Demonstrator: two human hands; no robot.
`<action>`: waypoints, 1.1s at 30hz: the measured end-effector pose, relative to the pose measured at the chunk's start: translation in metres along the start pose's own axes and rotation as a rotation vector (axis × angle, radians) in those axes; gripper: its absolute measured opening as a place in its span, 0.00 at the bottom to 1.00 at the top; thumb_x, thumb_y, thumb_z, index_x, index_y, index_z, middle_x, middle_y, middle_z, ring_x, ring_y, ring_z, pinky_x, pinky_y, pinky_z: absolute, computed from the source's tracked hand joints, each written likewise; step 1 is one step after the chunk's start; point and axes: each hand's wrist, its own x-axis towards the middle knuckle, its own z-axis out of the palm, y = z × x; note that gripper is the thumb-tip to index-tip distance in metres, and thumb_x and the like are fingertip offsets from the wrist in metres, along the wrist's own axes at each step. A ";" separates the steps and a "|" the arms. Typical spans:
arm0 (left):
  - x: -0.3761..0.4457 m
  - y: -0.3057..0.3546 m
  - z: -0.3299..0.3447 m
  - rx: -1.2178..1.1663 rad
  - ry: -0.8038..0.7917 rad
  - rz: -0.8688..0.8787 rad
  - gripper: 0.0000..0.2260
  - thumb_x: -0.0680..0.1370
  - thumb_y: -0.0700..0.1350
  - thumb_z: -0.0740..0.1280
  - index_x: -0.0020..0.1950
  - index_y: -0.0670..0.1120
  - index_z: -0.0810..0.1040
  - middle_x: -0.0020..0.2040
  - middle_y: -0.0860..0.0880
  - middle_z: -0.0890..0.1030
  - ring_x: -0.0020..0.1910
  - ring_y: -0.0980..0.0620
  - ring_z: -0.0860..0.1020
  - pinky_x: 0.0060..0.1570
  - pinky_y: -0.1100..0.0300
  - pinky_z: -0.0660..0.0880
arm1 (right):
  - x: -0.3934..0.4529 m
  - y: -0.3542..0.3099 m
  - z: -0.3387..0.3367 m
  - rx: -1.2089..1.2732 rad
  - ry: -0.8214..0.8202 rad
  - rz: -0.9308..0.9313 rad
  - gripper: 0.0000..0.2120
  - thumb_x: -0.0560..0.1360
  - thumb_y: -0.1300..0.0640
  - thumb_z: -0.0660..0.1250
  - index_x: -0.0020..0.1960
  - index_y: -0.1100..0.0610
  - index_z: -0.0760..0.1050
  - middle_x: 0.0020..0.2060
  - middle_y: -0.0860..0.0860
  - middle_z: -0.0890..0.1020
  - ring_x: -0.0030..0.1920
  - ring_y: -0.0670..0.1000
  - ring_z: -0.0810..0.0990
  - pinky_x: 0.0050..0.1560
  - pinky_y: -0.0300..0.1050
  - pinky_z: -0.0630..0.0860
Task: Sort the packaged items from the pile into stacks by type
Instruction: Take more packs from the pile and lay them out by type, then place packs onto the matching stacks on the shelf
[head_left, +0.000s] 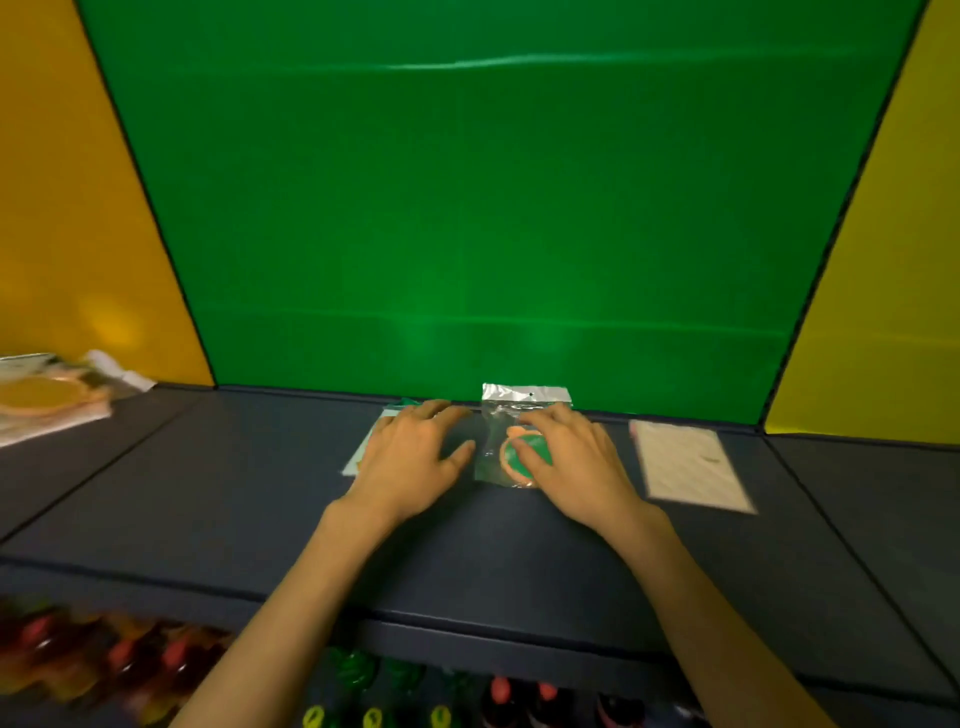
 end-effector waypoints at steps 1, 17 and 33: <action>-0.009 -0.018 -0.006 0.012 0.003 -0.027 0.22 0.79 0.60 0.59 0.72 0.56 0.71 0.71 0.52 0.73 0.67 0.46 0.73 0.61 0.48 0.71 | 0.005 -0.019 0.008 0.020 -0.011 -0.021 0.18 0.80 0.44 0.60 0.67 0.49 0.73 0.60 0.50 0.76 0.60 0.55 0.76 0.59 0.51 0.69; -0.170 -0.317 -0.111 0.084 0.060 -0.280 0.24 0.79 0.63 0.57 0.74 0.58 0.68 0.72 0.53 0.72 0.68 0.47 0.72 0.62 0.48 0.72 | 0.062 -0.343 0.137 0.116 -0.112 -0.244 0.18 0.81 0.44 0.59 0.69 0.47 0.71 0.65 0.48 0.74 0.64 0.52 0.74 0.63 0.53 0.68; -0.243 -0.565 -0.170 0.187 0.048 -0.463 0.25 0.80 0.63 0.55 0.75 0.58 0.65 0.73 0.52 0.71 0.69 0.47 0.71 0.62 0.46 0.71 | 0.144 -0.559 0.247 0.106 -0.119 -0.348 0.18 0.80 0.45 0.60 0.68 0.47 0.73 0.66 0.49 0.74 0.64 0.53 0.75 0.61 0.53 0.72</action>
